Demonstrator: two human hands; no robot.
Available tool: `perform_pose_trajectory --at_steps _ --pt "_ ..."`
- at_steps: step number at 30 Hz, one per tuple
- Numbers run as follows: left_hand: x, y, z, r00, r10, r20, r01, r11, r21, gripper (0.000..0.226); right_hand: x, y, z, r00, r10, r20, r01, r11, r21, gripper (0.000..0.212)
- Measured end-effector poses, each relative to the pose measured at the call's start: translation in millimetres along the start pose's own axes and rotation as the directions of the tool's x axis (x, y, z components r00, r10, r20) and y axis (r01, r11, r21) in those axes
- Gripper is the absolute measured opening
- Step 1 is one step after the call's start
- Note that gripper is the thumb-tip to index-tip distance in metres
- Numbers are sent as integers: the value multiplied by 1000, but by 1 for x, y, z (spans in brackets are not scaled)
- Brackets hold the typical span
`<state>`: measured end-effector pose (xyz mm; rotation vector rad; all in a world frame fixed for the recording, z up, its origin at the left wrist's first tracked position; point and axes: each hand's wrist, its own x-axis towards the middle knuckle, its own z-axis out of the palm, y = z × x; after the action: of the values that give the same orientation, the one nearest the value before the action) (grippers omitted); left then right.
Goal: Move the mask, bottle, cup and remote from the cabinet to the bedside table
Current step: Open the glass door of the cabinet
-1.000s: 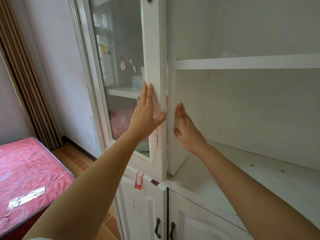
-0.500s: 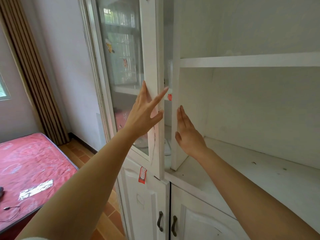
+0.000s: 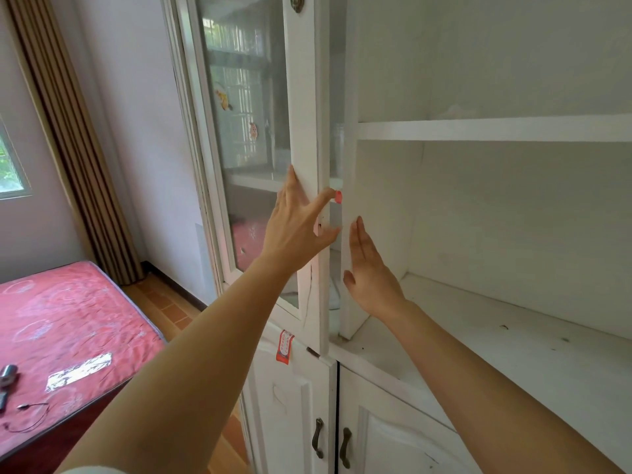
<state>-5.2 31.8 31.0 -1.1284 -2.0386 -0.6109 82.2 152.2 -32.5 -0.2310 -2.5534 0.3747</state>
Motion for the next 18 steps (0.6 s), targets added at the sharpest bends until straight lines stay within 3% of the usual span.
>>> perform_pose_trajectory --at_steps 6,11,18 --pt "-4 3 4 997 -82 -16 81 994 -67 52 0 -3 5 999 34 -5 -33 999 25 84" --pt "-21 -10 -9 995 -69 -72 61 993 -101 56 -5 -11 12 997 76 5 -76 982 172 85" --pt "-45 -12 -34 984 -136 -113 115 978 -175 53 -22 -21 31 995 41 -88 -34 997 74 78"
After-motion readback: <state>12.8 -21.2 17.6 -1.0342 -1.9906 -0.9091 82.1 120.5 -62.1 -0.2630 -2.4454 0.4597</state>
